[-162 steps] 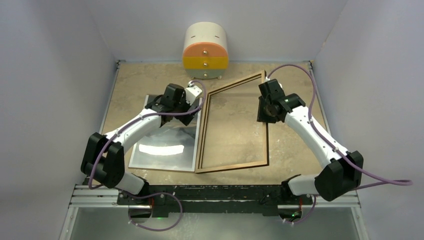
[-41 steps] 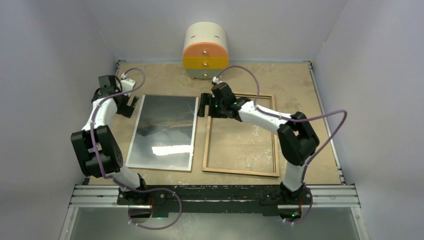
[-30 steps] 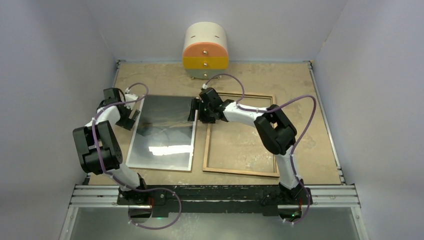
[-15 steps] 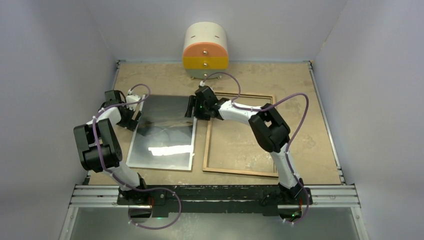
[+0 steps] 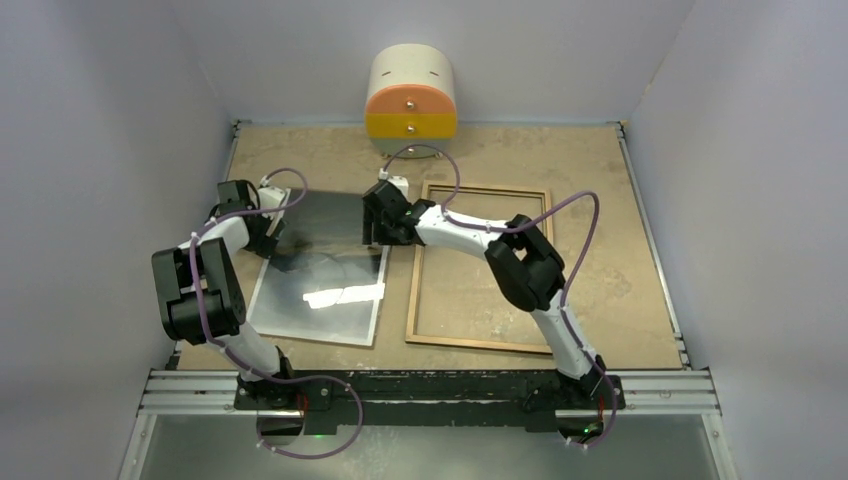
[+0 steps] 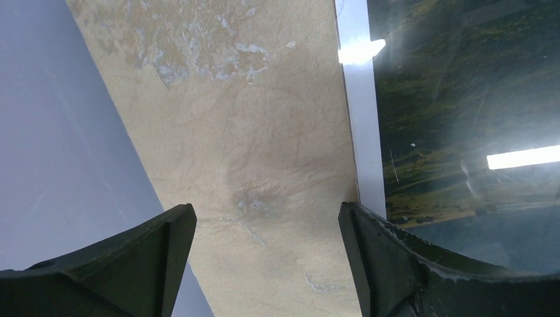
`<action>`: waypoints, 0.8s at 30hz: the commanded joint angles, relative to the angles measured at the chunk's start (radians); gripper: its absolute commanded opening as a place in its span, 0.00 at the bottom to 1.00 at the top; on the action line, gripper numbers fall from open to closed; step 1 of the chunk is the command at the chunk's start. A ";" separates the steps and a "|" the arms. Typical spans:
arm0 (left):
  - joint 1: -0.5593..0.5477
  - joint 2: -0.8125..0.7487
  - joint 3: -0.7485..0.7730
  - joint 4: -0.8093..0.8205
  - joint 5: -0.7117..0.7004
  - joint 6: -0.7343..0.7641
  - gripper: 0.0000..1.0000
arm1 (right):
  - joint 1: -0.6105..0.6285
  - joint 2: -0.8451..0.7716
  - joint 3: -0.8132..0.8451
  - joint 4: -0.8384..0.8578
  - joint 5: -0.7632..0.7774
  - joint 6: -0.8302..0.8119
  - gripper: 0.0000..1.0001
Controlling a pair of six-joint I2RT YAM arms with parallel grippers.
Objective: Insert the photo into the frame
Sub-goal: Pick up the photo frame item at the center of the board.
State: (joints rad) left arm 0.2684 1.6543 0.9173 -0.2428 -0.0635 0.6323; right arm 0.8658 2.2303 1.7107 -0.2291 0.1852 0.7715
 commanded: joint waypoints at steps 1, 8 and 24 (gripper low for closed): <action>-0.024 0.032 -0.053 -0.028 0.066 -0.020 0.85 | 0.076 0.002 0.130 -0.032 0.059 -0.041 0.67; -0.024 0.022 -0.074 -0.016 0.034 -0.011 0.85 | 0.099 0.040 0.186 -0.100 0.122 -0.068 0.68; -0.024 0.010 -0.087 -0.011 0.029 -0.002 0.85 | 0.094 -0.047 0.050 0.017 -0.001 0.002 0.68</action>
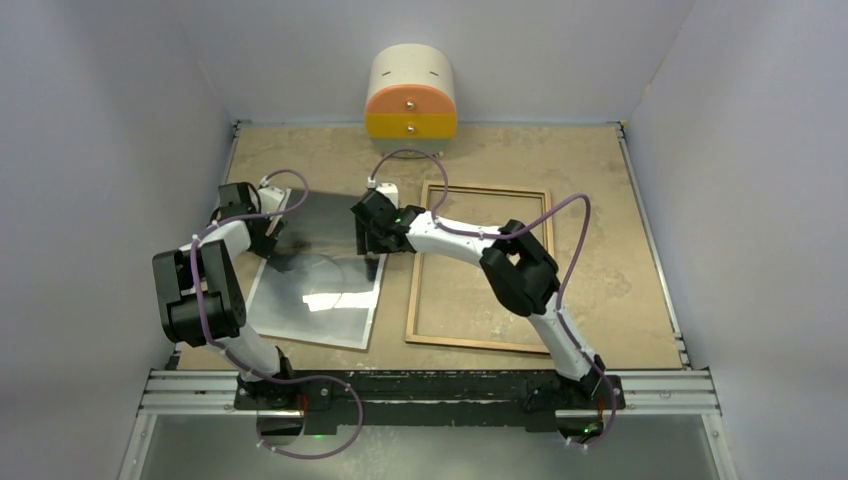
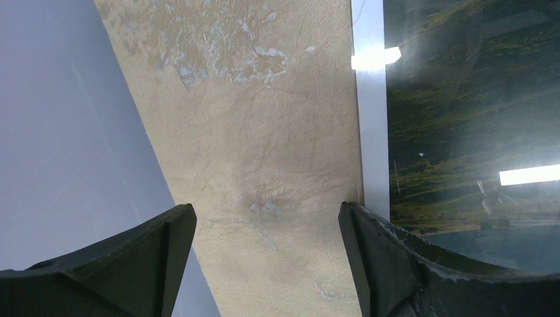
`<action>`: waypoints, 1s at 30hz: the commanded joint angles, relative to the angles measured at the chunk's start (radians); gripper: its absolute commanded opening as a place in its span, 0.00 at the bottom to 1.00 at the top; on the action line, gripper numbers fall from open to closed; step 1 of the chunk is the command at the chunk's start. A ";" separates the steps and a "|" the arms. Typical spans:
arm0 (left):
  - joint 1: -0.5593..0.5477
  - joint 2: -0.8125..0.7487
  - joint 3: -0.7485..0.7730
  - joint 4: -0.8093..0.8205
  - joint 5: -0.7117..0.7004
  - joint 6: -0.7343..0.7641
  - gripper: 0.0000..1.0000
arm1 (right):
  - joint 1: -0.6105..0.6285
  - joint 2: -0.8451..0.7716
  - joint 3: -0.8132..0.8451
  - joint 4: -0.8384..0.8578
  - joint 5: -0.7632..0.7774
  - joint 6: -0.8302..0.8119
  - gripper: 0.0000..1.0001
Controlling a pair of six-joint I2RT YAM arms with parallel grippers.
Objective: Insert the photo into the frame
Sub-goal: Pick up the photo frame item at the center of the board.
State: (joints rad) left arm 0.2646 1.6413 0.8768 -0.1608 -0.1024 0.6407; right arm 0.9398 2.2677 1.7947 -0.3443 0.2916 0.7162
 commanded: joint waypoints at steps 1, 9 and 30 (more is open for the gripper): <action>-0.021 0.023 -0.047 -0.093 0.068 -0.010 0.85 | 0.019 -0.097 -0.041 0.146 -0.118 0.061 0.68; -0.020 0.020 -0.051 -0.097 0.070 -0.008 0.85 | 0.007 -0.152 -0.066 0.191 -0.182 0.112 0.68; -0.021 0.008 -0.063 -0.106 0.065 0.013 0.85 | -0.136 -0.185 -0.461 1.017 -0.651 0.602 0.60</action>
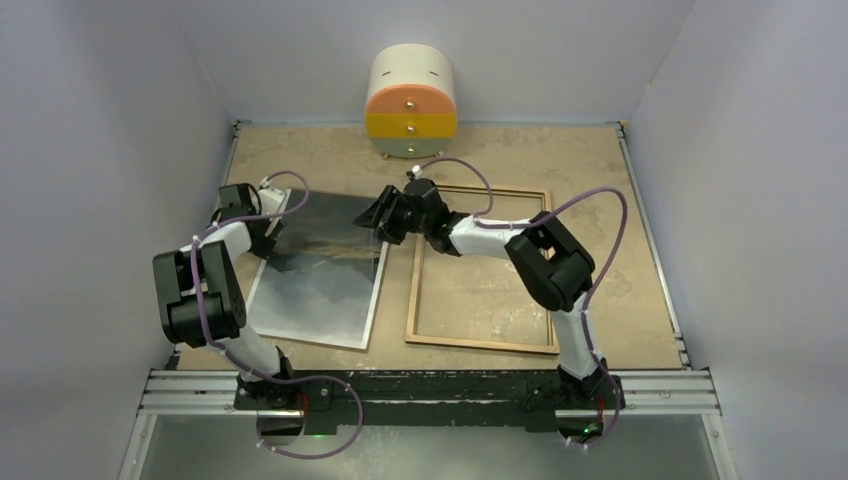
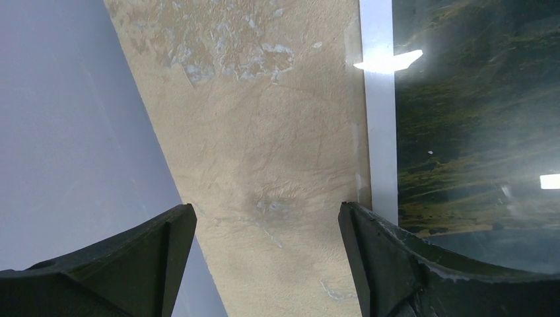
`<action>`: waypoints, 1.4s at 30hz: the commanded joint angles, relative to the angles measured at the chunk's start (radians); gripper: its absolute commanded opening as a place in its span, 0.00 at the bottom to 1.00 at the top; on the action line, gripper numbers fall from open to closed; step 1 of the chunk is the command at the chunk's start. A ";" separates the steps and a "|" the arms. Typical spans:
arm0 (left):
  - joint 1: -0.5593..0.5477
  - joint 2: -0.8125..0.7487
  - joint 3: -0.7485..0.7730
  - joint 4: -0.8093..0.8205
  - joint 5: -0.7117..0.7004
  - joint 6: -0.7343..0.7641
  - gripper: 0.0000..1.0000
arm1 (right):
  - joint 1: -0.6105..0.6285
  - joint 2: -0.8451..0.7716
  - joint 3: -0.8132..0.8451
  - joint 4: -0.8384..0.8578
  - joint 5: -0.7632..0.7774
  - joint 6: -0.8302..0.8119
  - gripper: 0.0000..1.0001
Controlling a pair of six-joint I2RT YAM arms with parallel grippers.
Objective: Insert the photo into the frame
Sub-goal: Pick up the photo frame item at the center of the board.
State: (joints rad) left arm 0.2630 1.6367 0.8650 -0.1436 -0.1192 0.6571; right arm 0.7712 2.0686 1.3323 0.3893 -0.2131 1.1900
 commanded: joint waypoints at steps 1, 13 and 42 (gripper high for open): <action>-0.019 0.011 -0.053 -0.123 0.082 -0.002 0.85 | 0.033 0.024 -0.002 0.308 -0.156 0.147 0.60; 0.014 -0.012 0.066 -0.250 0.115 -0.016 0.85 | 0.032 -0.026 -0.015 0.245 -0.158 0.096 0.37; -0.572 -0.021 0.576 -0.602 0.384 -0.256 0.94 | -0.565 -0.936 -0.135 -1.041 -0.224 -0.566 0.00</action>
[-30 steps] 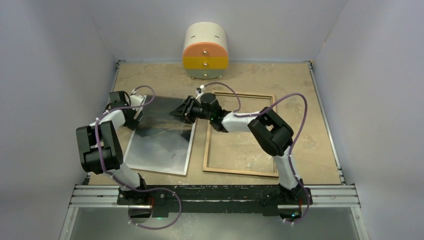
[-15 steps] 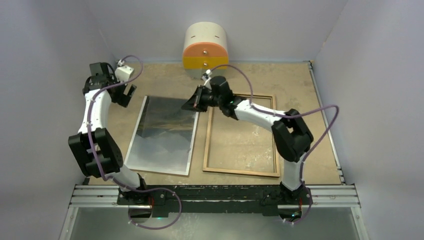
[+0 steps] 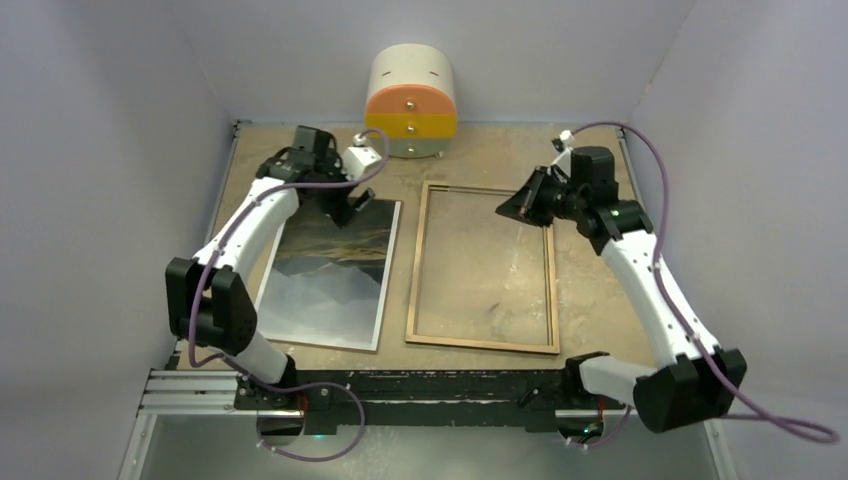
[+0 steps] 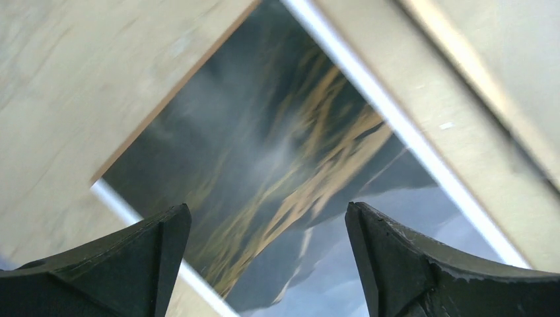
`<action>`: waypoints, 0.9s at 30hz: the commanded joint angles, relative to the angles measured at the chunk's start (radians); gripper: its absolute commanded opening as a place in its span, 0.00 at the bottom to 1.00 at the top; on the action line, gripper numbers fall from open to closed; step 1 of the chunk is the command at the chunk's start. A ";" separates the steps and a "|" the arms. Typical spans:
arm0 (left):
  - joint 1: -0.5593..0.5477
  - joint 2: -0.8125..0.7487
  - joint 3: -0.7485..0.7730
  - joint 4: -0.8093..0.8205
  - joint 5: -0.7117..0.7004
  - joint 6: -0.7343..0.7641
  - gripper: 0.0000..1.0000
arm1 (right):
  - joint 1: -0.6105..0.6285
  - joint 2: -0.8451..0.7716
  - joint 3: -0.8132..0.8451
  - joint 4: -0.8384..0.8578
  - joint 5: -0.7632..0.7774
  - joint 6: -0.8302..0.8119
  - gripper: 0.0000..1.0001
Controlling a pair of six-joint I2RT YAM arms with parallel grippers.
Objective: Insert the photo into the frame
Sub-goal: Pick up the photo frame item at the center of the board, then place the photo frame item in the photo frame.
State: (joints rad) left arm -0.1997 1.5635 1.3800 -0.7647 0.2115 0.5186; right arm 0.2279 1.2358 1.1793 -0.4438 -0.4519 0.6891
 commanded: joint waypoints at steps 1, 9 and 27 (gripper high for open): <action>-0.140 0.071 0.069 0.030 0.061 -0.140 0.94 | -0.027 -0.120 0.032 -0.238 0.024 -0.067 0.00; -0.378 0.122 -0.105 0.278 -0.112 -0.180 0.97 | -0.036 -0.139 0.151 -0.398 0.062 -0.138 0.00; -0.444 0.208 -0.417 0.578 -0.489 -0.006 0.97 | -0.045 -0.016 0.209 -0.379 0.082 -0.153 0.00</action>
State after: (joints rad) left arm -0.6464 1.7645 1.0515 -0.2634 -0.1646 0.4416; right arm 0.1886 1.2167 1.4006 -0.8749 -0.3470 0.5339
